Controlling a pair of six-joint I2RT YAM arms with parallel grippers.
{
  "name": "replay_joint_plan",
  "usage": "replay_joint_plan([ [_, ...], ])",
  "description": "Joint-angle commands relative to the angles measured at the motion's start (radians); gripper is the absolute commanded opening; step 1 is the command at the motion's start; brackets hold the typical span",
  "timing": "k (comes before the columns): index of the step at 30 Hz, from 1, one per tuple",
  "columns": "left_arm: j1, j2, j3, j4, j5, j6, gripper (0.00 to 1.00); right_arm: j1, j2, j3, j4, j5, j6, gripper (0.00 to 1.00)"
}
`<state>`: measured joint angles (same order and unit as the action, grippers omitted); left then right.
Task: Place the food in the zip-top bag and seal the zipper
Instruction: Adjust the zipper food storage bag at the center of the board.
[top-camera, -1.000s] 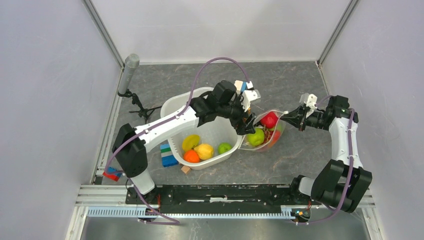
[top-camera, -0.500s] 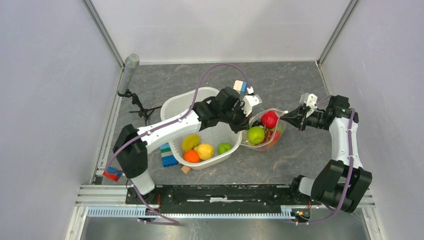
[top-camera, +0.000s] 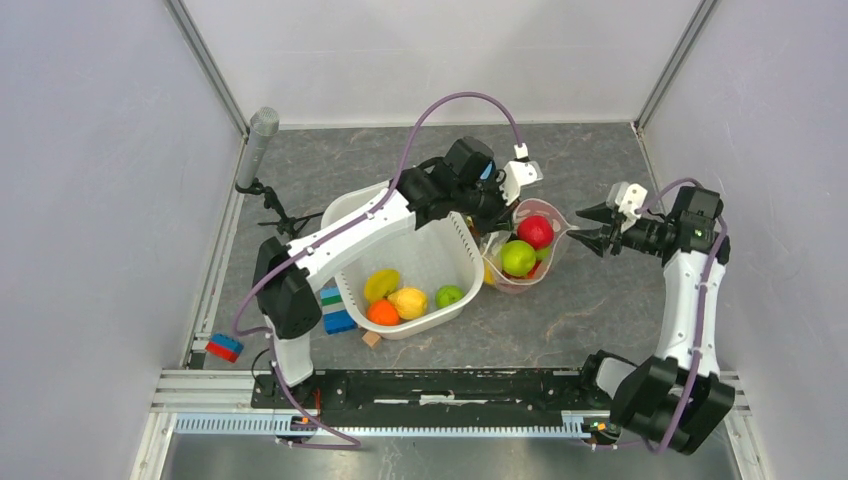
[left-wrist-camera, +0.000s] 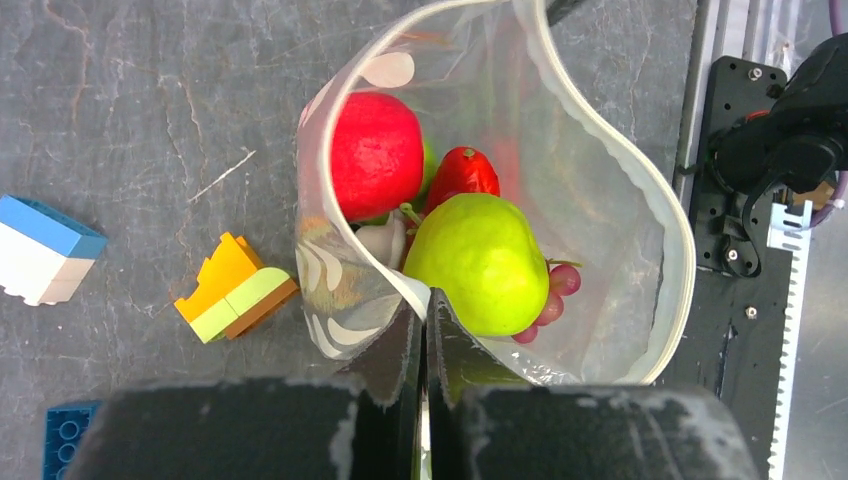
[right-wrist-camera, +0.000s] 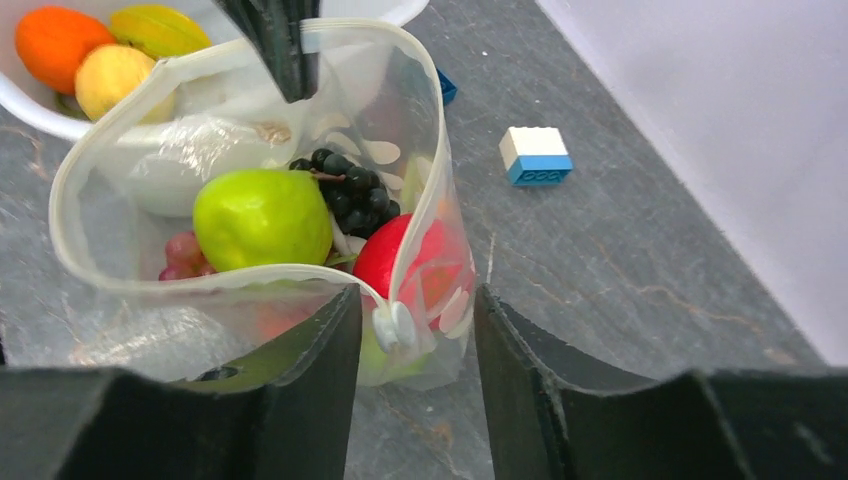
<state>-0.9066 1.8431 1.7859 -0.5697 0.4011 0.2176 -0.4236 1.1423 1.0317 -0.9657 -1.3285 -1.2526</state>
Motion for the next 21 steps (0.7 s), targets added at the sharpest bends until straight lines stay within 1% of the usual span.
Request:
replay_joint_plan([
  [1,0.036,0.036,0.097,-0.067,0.107,0.114,0.02,-0.008,-0.130,-0.080,0.276,0.055,0.268,0.54],
  [3,0.040,0.057,0.137,-0.116,0.097,0.144,0.02,-0.008,-0.187,-0.128,0.427,0.104,0.386,0.61],
  [5,0.055,0.071,0.156,-0.130,0.095,0.153,0.02,-0.009,-0.228,-0.171,0.508,0.112,0.432,0.65],
  [8,0.080,0.096,0.184,-0.132,0.117,0.140,0.02,-0.009,-0.230,-0.219,0.556,0.060,0.453,0.65],
  [14,0.087,0.108,0.190,-0.151,0.148,0.192,0.02,-0.008,-0.130,-0.193,0.408,-0.030,0.262,0.63],
  [16,0.087,0.109,0.188,-0.153,0.155,0.203,0.02,-0.008,-0.084,-0.169,0.297,-0.043,0.107,0.62],
  [18,0.087,0.112,0.192,-0.154,0.172,0.208,0.02,-0.007,-0.045,-0.141,0.205,-0.069,0.001,0.61],
  [21,0.087,0.114,0.197,-0.157,0.193,0.215,0.02,-0.007,0.016,-0.102,0.090,-0.083,-0.113,0.60],
])
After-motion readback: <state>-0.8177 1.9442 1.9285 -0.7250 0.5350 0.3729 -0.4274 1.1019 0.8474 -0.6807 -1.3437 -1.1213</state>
